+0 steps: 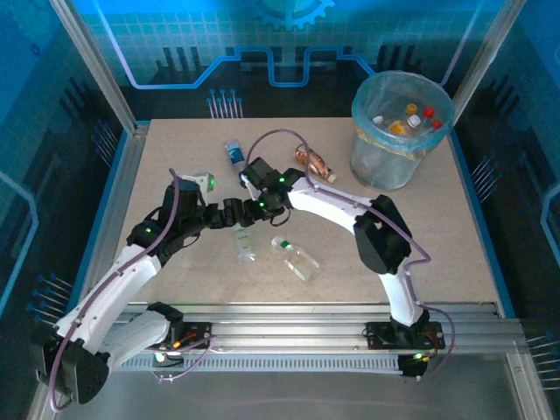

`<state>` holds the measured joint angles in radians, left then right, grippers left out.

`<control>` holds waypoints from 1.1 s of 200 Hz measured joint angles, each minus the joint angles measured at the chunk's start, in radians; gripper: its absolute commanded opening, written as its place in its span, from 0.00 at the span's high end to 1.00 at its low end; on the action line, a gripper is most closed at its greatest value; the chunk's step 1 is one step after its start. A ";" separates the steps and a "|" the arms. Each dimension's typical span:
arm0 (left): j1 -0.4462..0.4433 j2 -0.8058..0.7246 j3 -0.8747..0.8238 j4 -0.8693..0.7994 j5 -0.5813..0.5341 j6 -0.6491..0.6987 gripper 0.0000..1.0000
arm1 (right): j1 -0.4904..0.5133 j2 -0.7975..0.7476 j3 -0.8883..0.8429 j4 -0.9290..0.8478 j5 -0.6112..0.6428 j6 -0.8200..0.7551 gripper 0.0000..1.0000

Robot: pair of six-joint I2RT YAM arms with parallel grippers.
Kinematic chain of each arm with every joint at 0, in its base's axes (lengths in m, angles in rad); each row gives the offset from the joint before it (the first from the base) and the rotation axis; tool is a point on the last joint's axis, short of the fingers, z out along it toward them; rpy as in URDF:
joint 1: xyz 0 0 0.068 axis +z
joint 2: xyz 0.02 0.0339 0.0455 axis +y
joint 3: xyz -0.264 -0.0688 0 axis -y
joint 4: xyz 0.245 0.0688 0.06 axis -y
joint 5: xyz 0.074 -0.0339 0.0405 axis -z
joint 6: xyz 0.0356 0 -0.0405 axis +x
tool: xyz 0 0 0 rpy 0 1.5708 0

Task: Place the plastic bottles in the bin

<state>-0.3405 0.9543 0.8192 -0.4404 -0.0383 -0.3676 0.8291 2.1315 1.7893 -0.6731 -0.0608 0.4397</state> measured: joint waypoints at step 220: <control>0.046 -0.056 -0.026 -0.023 -0.018 0.004 0.01 | 0.001 0.388 0.431 -0.129 -0.100 0.052 0.63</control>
<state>-0.2947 0.8982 0.7933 -0.4629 -0.0566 -0.3637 0.8303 2.5191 2.2204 -0.8021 -0.1604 0.4919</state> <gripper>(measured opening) 0.989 0.413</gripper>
